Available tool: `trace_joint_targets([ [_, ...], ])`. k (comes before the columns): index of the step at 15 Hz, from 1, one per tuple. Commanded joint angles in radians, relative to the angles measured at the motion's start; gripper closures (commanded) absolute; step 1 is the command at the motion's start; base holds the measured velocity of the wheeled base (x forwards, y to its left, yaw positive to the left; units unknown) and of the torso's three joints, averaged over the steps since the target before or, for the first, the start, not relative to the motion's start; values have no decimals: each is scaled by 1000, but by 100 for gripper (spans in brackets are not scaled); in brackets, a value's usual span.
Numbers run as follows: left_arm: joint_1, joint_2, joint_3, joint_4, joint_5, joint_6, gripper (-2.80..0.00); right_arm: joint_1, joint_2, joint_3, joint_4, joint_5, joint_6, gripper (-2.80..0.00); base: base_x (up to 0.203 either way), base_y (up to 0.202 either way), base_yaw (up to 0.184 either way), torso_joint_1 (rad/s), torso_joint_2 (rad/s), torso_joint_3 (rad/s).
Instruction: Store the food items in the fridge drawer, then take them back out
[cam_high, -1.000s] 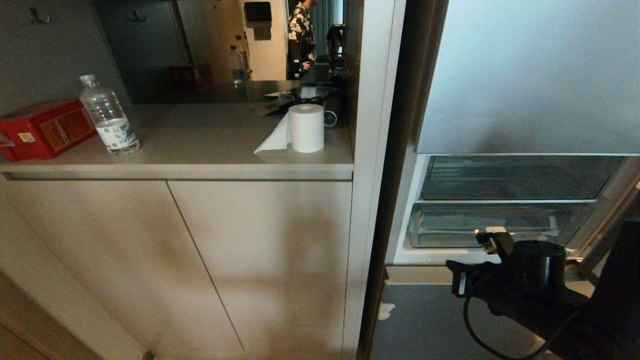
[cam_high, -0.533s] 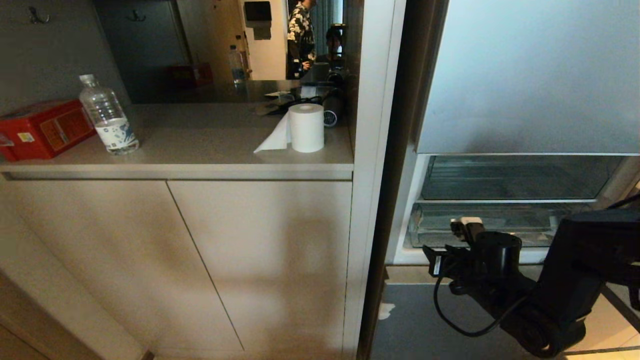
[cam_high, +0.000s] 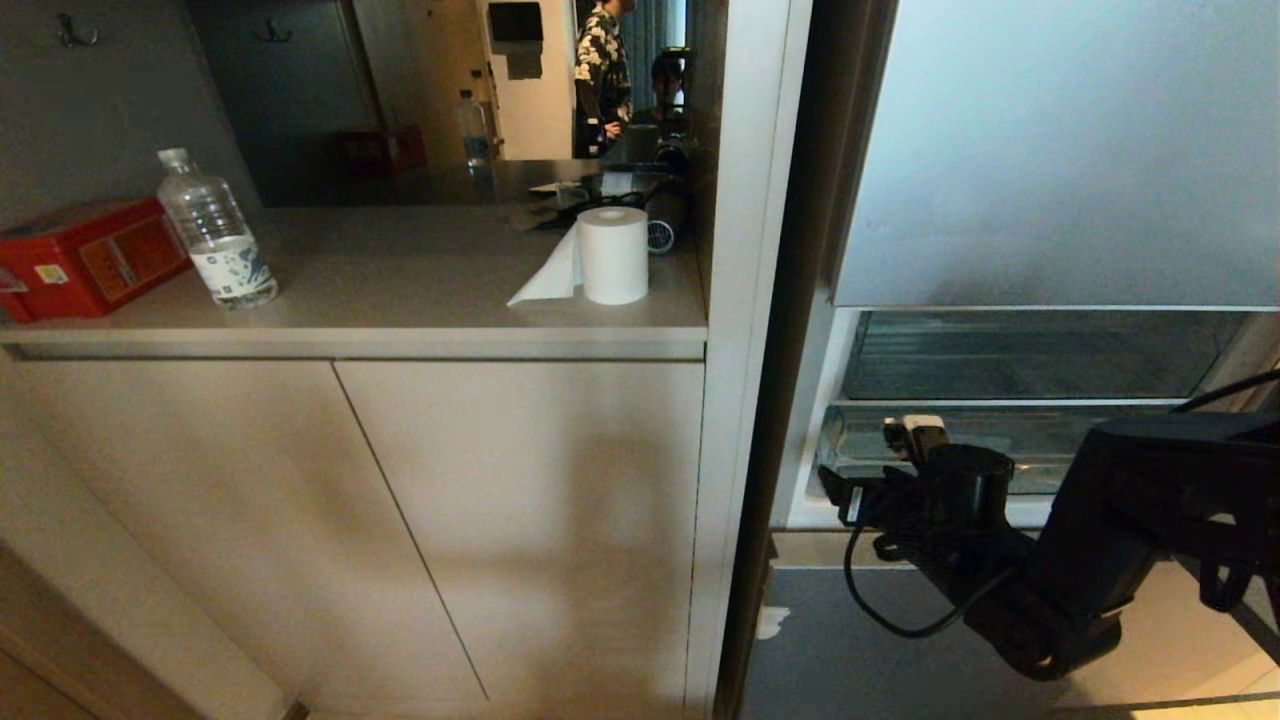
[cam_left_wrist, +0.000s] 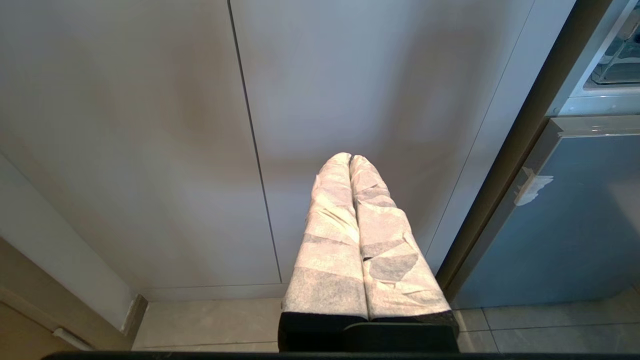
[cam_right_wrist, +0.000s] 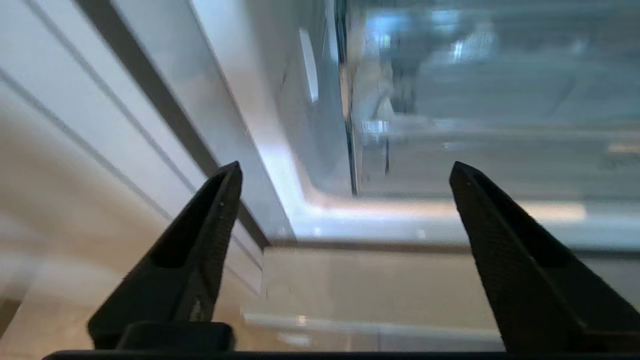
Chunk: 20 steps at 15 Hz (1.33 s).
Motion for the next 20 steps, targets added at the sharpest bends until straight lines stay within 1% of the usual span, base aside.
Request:
trace_joint_targets([
  [1,0,-2,0,0,0,0,0,-2,38,-73,8,-5,1,-280,0,0,0,0,0,0],
  [3,0,-2,0,0,0,0,0,-6,60,-115,43,-9,6,-280,0,0,0,0,0,0],
  [5,0,-2,0,0,0,0,0,-10,66,-142,66,-10,28,-280,0,0,0,0,0,0],
  [10,0,-2,0,0,0,0,0,-12,42,-114,84,-9,40,-280,0,0,0,0,0,0],
  [13,0,-2,0,0,0,0,0,-26,-23,-60,86,-10,39,-280,0,0,0,0,0,0],
  [18,0,-2,0,0,0,0,0,-54,26,-82,86,-8,40,-280,0,0,0,0,0,0],
  [20,0,-2,0,0,0,0,0,-56,57,-119,87,-10,42,-280,0,0,0,0,0,0],
])
